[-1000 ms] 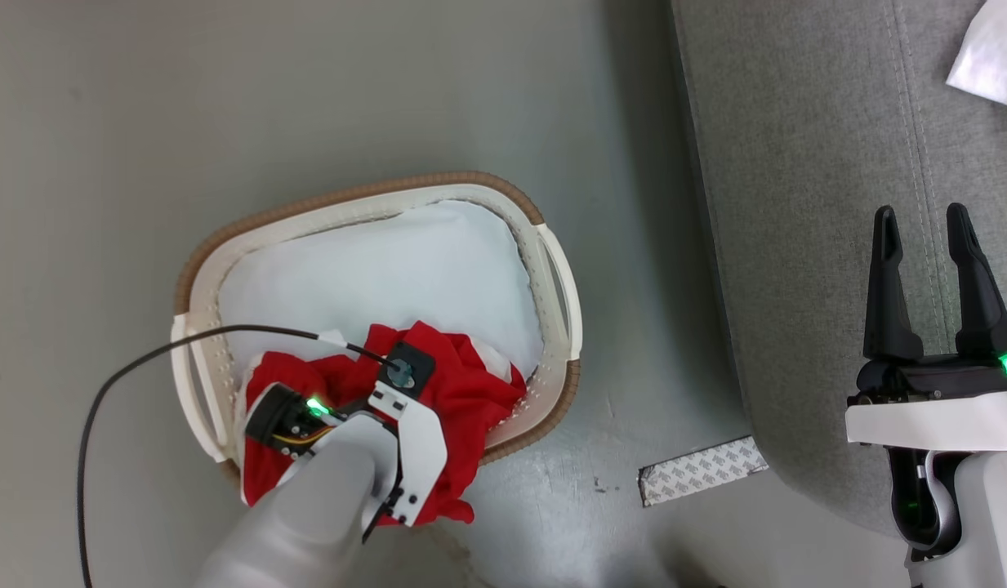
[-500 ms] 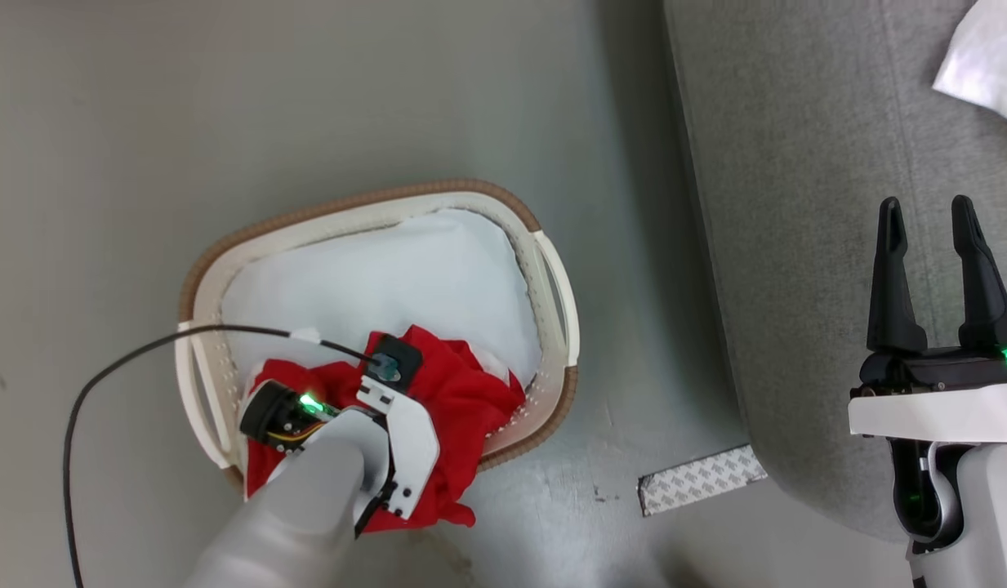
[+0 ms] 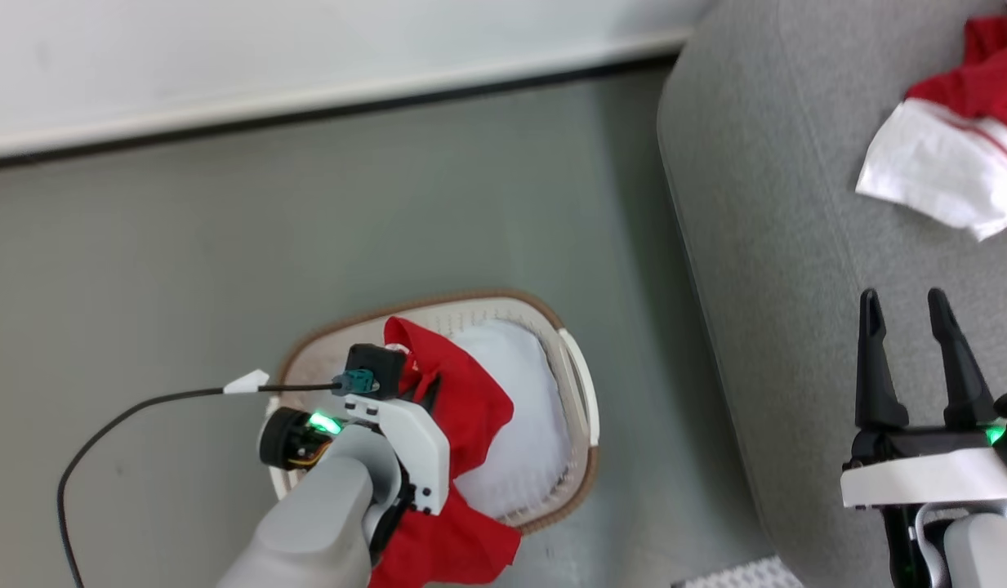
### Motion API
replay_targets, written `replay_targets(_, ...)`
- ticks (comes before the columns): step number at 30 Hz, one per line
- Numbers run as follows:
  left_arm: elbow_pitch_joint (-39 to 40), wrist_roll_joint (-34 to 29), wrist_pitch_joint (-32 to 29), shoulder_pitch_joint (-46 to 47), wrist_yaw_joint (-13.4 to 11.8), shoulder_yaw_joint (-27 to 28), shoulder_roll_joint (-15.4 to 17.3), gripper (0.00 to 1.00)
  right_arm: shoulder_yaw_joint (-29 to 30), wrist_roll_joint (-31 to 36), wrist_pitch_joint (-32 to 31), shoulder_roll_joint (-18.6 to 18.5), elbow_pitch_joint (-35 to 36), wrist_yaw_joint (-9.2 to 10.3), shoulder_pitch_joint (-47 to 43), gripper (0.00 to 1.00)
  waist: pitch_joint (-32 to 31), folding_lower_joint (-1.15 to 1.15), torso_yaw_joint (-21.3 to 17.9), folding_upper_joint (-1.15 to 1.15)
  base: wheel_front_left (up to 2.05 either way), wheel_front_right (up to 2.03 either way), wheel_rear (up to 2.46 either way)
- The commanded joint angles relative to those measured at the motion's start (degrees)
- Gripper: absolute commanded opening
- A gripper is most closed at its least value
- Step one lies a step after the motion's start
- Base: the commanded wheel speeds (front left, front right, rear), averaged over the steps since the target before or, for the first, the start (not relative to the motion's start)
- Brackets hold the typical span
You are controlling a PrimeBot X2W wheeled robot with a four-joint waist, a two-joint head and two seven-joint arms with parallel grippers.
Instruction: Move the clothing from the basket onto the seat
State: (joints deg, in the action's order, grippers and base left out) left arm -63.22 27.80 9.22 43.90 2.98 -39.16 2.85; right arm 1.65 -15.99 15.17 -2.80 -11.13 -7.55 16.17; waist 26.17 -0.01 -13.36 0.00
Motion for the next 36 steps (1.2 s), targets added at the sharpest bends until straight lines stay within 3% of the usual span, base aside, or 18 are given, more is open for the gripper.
replay_targets(1, 1.16, 1.10, 0.86, -1.27, -0.14, 0.13, 0.12, 0.00, 0.04, 0.76, -0.03, -0.18, -0.46, 0.13, -1.26, 1.00, -6.35, 0.01, 2.67, 0.00, 0.00, 0.00, 0.00)
replay_targets(10, 10.92, 4.54, 2.68, -5.04, -2.25, 0.66, 0.17, 0.00, -0.38, 1.77, -0.03, -0.19, -2.64, 0.13, -6.23, 1.00, -17.28, 0.01, 5.13, 0.00, 0.00, 0.00, 0.00)
replay_targets(19, 22.75, 6.04, 1.52, -10.77, -5.06, 1.54, 3.02, 0.00, -0.05, 1.81, -0.03, -0.19, -4.22, 0.13, -10.56, 1.00, -25.61, 0.01, 5.56, 0.00, 0.00, 0.00, 0.00)
replay_targets(36, 49.70, 6.30, -7.36, -20.33, -12.54, 2.45, 12.70, 0.00, -1.32, 5.77, -0.03, -0.16, -3.98, 0.13, -13.88, 1.00, -29.47, 0.01, 6.79, 0.00, 0.00, 0.00, 0.00)
